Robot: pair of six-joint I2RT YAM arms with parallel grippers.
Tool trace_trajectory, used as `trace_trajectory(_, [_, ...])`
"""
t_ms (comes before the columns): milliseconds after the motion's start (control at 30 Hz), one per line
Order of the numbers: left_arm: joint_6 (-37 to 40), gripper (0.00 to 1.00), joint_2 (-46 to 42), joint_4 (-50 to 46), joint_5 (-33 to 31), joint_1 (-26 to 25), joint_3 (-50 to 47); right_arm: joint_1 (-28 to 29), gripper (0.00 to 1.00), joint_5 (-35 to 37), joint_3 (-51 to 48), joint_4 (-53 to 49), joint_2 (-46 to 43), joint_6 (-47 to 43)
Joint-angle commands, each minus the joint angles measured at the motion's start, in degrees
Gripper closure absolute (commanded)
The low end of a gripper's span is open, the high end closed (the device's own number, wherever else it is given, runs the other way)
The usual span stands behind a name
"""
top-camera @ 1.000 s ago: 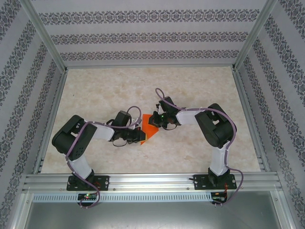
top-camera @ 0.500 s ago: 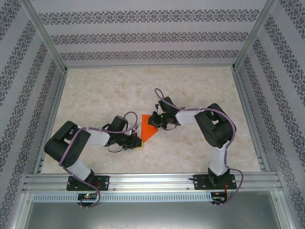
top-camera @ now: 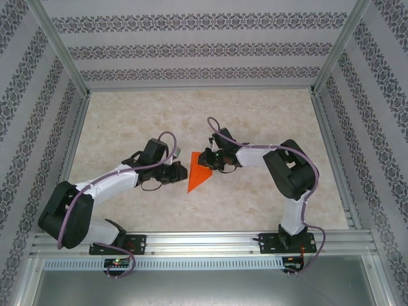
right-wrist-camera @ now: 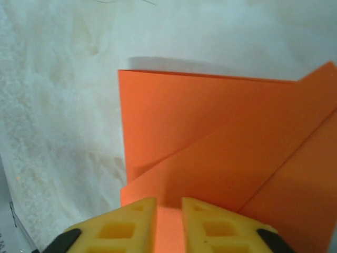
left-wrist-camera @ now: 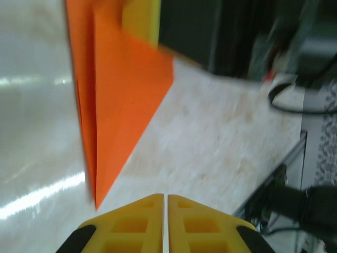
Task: Fold a paper plane with a square sheet of paper (pick it up from the middle)
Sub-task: Fourth fold the wing at the center of the table.
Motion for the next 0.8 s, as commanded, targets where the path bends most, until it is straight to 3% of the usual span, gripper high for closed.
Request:
trace_trajectory(0, [3.77, 0.89, 4.0, -4.25, -5.11, 1.17, 4.14, -0.55, 0.74, 3.4, 0.8, -1.92, -6.04, -1.4])
trace_trajectory(267, [6.22, 0.84, 13.56, -2.85, -3.42, 1.07, 10.32, -2.24, 0.62, 9.37, -5.74, -6.22, -12.93, 0.86])
trace_trajectory(767, [10.52, 0.79, 21.87, -7.25, -6.77, 0.46, 15.68, 2.42, 0.61, 7.95, -12.45, -0.9, -11.29, 8.23])
